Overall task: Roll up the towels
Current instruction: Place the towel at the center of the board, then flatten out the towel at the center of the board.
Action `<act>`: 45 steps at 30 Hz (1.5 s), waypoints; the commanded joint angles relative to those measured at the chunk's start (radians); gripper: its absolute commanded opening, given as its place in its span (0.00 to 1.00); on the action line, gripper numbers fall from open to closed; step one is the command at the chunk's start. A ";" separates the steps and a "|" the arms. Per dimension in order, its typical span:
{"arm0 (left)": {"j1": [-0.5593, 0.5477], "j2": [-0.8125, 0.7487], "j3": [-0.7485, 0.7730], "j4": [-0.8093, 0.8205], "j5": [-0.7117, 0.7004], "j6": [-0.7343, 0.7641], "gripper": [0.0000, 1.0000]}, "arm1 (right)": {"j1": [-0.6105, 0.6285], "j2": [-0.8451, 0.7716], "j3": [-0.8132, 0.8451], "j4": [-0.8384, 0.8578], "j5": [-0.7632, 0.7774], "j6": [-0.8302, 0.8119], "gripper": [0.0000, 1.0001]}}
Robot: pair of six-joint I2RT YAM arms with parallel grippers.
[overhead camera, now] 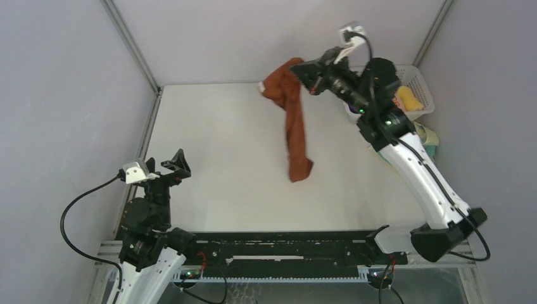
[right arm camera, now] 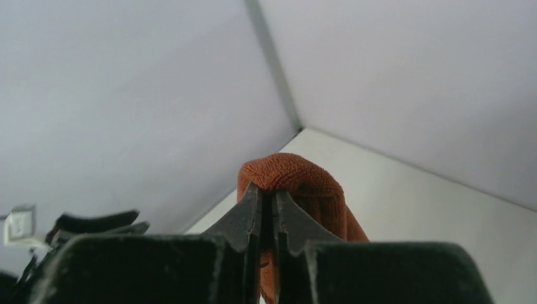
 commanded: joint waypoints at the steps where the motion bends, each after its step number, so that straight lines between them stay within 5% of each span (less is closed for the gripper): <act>1: -0.003 0.021 -0.001 -0.002 -0.009 0.006 1.00 | 0.105 0.057 0.093 0.094 -0.053 -0.049 0.00; 6: -0.003 0.036 0.003 -0.009 -0.002 0.004 1.00 | 0.107 0.027 -0.036 0.165 -0.027 -0.004 0.04; 11: -0.004 0.067 0.011 -0.016 0.038 0.004 1.00 | 0.063 -0.060 -0.338 0.151 0.065 0.069 0.10; 22: -0.004 0.196 0.063 -0.070 0.129 -0.044 1.00 | -0.136 -0.194 -0.880 0.021 0.282 0.067 0.39; 26: -0.003 0.292 0.111 -0.124 0.133 -0.078 1.00 | -0.144 -0.229 -0.910 -0.035 0.331 0.011 0.50; 33: -0.004 0.504 0.198 -0.212 0.215 -0.183 1.00 | -0.038 -0.166 -0.893 -0.028 0.291 -0.049 0.52; 45: 0.091 0.943 0.303 -0.199 0.515 -0.320 1.00 | 0.295 0.279 -0.647 -0.060 0.421 -0.110 0.50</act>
